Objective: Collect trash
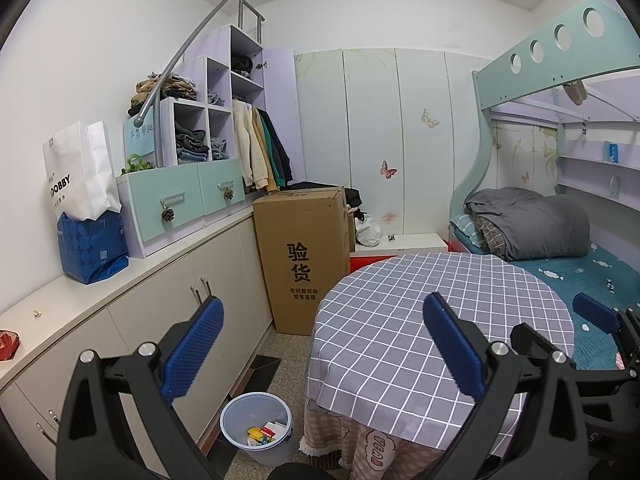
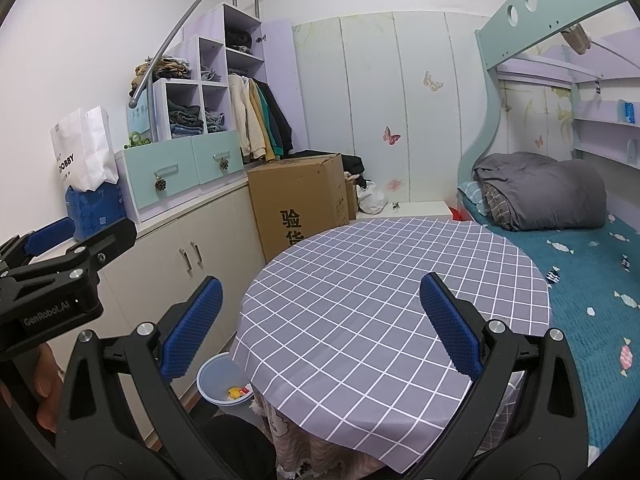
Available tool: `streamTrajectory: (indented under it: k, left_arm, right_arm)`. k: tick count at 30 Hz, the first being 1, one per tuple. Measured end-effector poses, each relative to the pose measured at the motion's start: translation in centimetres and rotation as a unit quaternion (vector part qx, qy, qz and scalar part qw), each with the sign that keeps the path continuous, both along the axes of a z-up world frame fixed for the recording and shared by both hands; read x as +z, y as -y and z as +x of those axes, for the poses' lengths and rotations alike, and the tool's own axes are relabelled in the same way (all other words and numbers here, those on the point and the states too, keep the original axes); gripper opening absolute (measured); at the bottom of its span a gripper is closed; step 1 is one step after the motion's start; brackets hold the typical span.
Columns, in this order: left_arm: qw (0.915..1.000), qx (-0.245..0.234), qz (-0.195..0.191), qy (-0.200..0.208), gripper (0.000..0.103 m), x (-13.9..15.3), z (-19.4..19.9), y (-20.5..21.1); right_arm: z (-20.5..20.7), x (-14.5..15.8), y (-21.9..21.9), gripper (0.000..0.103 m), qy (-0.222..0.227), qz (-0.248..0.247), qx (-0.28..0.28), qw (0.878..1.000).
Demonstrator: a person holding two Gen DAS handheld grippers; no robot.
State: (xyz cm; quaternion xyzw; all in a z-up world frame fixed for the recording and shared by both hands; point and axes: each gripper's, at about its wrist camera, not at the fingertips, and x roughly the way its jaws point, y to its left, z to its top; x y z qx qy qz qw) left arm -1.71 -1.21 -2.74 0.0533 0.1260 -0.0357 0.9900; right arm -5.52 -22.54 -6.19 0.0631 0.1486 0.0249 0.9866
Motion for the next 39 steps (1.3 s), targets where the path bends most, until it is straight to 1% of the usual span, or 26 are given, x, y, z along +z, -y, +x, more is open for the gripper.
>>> streamTrajectory:
  k: [9, 12, 23, 33, 39]
  left_arm:
    - [1.0000, -0.002, 0.005, -0.005, 0.098, -0.8, -0.1, -0.6]
    - [1.0000, -0.001, 0.005, -0.007, 0.098, -0.7, 0.3, -0.7]
    - [0.9997, -0.003, 0.014, -0.021, 0.098, -0.7, 3.1, -0.1]
    - [0.9991, 0.006, 0.020, -0.036, 0.098, -1.3, 6.1, 0.7]
    - [0.9981, 0.012, 0.013, -0.058, 0.098, -2.2, 8.5, 1.8]
  right_arm:
    - [0.6, -0.1, 0.1, 0.097, -0.007, 0.005, 0.005, 1.000]
    - [0.9, -0.1, 0.3, 0.097, -0.010, 0.007, 0.006, 1.000]
    - [3.4, -0.2, 1.1, 0.097, -0.024, 0.012, 0.006, 1.000]
    - [6.4, -1.3, 2.5, 0.097, -0.043, 0.017, 0.002, 0.999]
    - [8.5, -2.3, 4.2, 0.097, -0.058, 0.024, -0.003, 0.998]
